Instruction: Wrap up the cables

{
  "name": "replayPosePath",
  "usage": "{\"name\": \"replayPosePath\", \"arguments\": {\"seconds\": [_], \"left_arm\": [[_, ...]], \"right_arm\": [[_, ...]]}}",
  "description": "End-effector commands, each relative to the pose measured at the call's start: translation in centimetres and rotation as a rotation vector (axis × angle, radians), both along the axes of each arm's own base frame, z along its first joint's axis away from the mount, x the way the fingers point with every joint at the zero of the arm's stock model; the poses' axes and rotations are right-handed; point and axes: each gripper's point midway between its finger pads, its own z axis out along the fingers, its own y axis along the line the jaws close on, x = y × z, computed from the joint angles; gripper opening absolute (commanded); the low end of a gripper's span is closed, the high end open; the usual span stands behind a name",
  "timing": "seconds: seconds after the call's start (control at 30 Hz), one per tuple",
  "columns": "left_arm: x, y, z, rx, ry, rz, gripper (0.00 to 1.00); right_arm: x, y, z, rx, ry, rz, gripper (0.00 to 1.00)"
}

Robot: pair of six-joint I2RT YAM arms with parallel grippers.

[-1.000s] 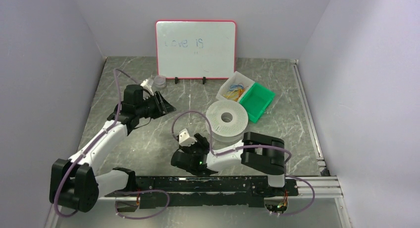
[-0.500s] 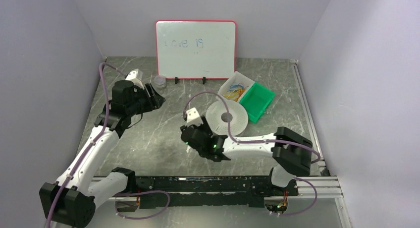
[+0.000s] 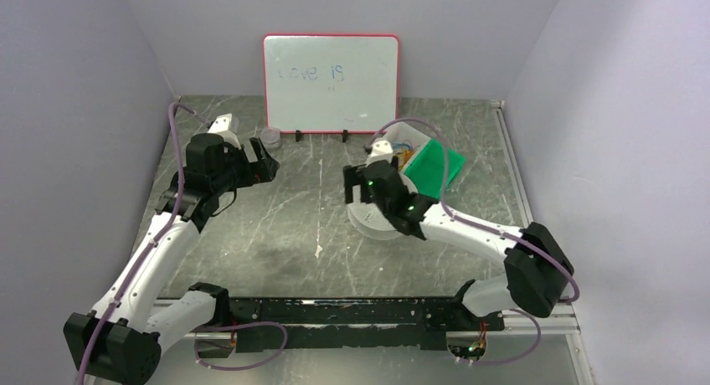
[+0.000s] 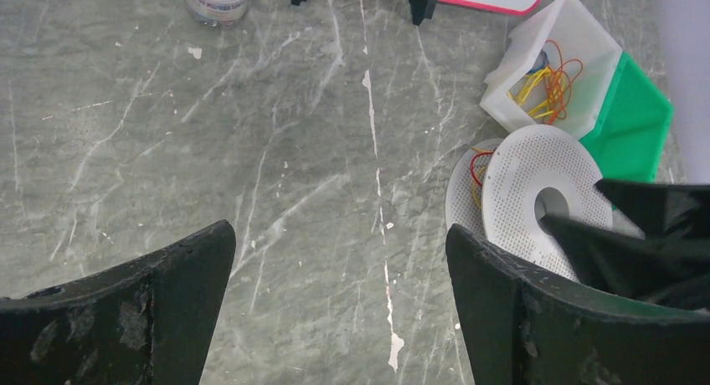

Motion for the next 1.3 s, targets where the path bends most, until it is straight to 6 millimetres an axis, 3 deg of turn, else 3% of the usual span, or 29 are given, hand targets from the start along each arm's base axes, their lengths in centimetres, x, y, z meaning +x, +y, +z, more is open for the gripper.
{"name": "replayPosePath", "arguments": {"seconds": [0.0,0.2,0.3,0.5,0.67,0.97,1.27], "left_arm": [[0.5,0.4,1.3,0.034,-0.028,-0.005,1.0],[0.6,0.1,1.6,0.033,-0.029,-0.023,1.0],[0.4,-0.8,1.8,0.002,-0.049,-0.072,1.0],[0.8,-0.4,2.2,-0.029,-0.05,-0.014,1.0],[0.2,-0.9,3.6,-0.04,-0.13,-0.064,1.0],[-2.7,-3.0,7.0,0.035,-0.212,-0.325,1.0],[-5.3,-3.5,10.7,0.023,-0.405,-0.399,1.0]], "right_arm": [[1.7,-4.3,0.5,0.098,0.062,-0.079,1.0],[2.7,-11.7,2.6,0.152,0.031,-0.286,1.0],[2.0,-13.4,3.8,0.143,0.012,-0.351,1.0],[0.1,-15.0,4.8,0.164,0.01,-0.391,1.0],[-1.3,-15.7,5.0,0.154,0.014,-0.376,1.0],[-3.5,-16.5,8.0,0.249,-0.085,-0.337,1.0],[-5.7,-15.7,10.7,0.305,-0.187,-0.187,1.0]]}}
